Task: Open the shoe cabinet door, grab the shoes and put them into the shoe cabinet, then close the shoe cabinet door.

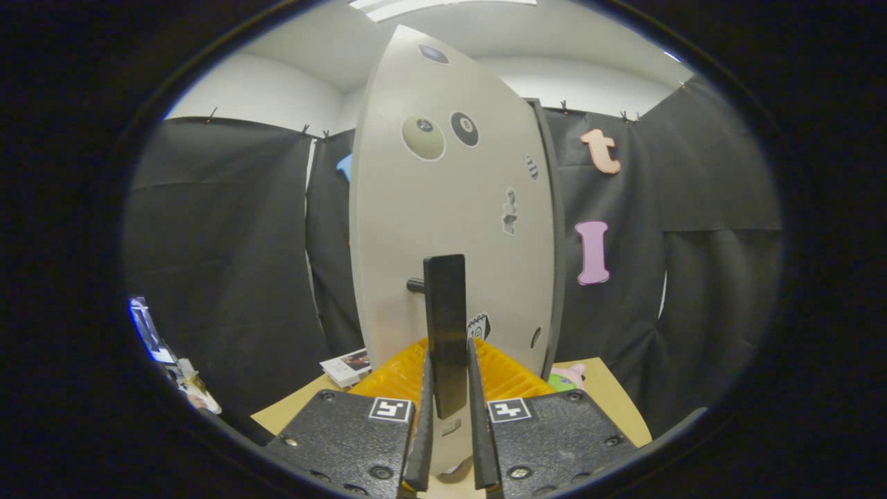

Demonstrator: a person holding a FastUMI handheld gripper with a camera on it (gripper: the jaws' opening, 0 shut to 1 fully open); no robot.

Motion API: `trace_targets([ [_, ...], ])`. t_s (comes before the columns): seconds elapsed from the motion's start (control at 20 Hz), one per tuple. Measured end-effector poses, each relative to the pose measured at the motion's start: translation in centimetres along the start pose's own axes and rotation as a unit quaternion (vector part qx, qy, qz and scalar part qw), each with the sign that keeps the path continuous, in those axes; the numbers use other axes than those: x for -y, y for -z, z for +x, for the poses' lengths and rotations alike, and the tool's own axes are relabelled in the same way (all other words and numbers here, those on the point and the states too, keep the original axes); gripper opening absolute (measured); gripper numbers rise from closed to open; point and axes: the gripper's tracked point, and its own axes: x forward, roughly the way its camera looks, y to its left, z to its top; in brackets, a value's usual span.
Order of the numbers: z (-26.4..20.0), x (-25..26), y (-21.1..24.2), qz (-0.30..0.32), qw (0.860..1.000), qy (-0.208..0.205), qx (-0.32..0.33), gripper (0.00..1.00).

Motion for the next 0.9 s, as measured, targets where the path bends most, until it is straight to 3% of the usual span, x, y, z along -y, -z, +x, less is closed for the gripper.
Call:
trace_targets([
  [0.3, -1.4, 5.1, 0.3, -0.004, 1.000, 0.029, 0.006, 0.25],
  [0.55, -3.3, 12.1, -0.1, 0.012, 0.994, 0.107, 0.024, 0.08],
  [0.65, -3.3, 13.0, 0.2, 0.022, 0.996, 0.083, 0.016, 0.04],
  [0.9, -3.4, 14.9, -0.3, 0.018, 0.998, 0.063, 0.022, 0.04],
])
